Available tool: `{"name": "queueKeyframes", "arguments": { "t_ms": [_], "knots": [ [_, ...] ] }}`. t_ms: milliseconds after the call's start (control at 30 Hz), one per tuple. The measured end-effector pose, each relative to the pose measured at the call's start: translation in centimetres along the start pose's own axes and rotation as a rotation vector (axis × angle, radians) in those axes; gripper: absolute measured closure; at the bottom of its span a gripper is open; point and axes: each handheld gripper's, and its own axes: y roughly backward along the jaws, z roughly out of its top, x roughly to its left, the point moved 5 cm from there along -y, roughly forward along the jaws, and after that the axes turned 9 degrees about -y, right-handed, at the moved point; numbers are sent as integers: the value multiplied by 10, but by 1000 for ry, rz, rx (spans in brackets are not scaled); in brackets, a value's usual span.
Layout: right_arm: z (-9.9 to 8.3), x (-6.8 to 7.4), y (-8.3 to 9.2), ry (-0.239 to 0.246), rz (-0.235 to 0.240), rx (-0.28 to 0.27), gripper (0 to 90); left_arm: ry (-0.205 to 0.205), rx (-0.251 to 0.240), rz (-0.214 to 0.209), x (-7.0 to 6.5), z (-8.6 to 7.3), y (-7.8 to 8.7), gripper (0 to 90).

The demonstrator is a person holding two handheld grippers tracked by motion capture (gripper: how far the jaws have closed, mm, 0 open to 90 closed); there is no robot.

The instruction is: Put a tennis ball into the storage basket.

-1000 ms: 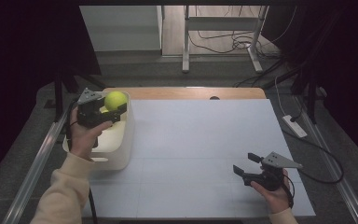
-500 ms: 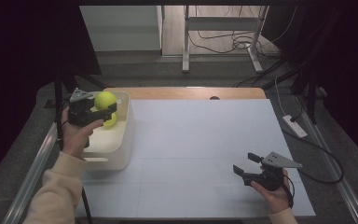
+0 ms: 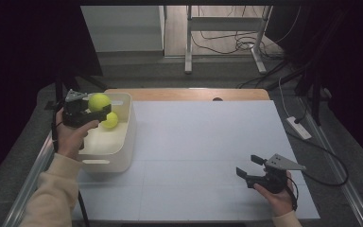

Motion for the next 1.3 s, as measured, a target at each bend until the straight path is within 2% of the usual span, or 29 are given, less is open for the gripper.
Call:
{"name": "queueKeyframes", "arguments": {
  "t_ms": [533, 700, 800, 933, 1167, 1300],
  "knots": [
    [-1, 0, -1, 2, 1, 4, 181, 25, 18, 15, 9, -4, -1, 267],
    [-1, 0, -1, 2, -1, 7, 181, 39, 73, 38, 12, -8, -4, 253],
    [-1, 0, -1, 2, 2, 6, 181, 52, 55, 48, 14, -7, -3, 208],
    [-1, -1, -1, 0, 1, 8, 181, 41, 45, 6, 8, -6, -1, 175],
    [-2, -1, -2, -4, 5, 12, 180, 0, -12, -110, -10, 0, 7, 157],
    [-2, -2, -3, -11, 8, 13, 180, -15, -34, -152, -17, 0, 10, 159]
  ]
}}
